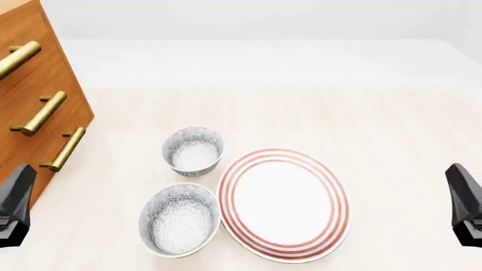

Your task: Stack the bowl in the middle on the bowl at the back.

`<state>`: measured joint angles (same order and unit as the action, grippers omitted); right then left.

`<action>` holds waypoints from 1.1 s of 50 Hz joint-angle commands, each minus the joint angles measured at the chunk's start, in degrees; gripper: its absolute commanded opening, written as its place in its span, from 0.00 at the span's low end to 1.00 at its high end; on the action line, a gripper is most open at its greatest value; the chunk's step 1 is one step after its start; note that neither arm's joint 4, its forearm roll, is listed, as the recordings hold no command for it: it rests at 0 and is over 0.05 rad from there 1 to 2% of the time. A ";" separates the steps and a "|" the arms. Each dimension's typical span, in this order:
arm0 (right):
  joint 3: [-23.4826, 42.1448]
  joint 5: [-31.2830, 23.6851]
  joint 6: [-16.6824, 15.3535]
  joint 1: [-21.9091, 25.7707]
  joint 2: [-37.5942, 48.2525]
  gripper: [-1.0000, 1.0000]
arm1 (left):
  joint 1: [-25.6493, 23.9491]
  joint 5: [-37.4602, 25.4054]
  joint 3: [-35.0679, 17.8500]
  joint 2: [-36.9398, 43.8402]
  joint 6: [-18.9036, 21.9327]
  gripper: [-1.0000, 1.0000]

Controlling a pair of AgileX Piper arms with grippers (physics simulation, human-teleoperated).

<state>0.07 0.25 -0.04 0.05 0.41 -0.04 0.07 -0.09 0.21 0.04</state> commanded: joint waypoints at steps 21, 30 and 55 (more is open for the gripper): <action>0.02 -0.22 -0.79 0.46 -0.02 1.00 | -2.60 0.74 -0.02 1.36 5.55 1.00; 0.01 -0.20 -0.56 0.34 0.08 1.00 | -4.73 -2.39 -2.70 1.33 5.01 1.00; 0.03 -0.01 -0.24 0.53 -0.32 1.00 | -11.81 -19.55 -23.75 13.88 4.53 1.00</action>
<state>0.09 0.18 -0.40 0.49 0.21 -8.93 -14.34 -17.01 7.59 4.28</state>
